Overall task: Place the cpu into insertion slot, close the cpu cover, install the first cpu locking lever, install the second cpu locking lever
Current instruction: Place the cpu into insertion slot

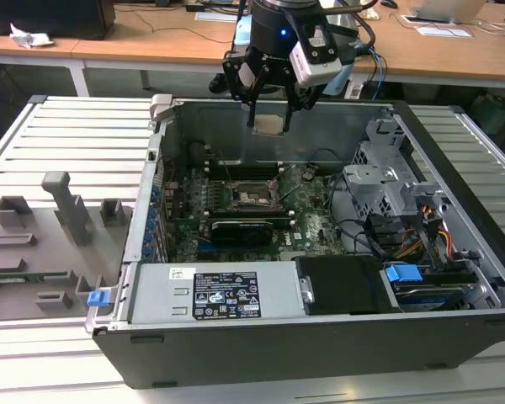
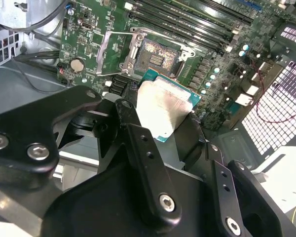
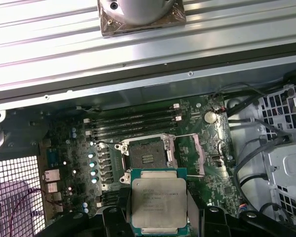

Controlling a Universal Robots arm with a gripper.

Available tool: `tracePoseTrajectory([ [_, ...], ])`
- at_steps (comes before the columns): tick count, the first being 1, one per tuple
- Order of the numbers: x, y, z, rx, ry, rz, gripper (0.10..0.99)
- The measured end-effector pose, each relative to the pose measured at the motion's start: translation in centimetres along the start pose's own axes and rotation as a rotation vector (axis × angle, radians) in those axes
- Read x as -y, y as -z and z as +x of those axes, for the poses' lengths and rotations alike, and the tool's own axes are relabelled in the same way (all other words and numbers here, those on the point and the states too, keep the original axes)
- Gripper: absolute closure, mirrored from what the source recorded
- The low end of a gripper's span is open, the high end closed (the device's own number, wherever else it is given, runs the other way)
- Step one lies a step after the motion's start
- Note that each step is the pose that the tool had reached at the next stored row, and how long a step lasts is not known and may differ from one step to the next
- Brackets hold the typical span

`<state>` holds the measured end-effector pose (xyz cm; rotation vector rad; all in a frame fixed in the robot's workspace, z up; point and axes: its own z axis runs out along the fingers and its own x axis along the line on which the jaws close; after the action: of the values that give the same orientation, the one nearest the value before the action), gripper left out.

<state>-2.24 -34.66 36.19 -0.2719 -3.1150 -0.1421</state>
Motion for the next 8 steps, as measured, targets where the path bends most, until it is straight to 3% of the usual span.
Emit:
tracePoseTrajectory([
  [8,0.00,-0.01,0.00,0.0010,-0.011,0.000,0.545],
])
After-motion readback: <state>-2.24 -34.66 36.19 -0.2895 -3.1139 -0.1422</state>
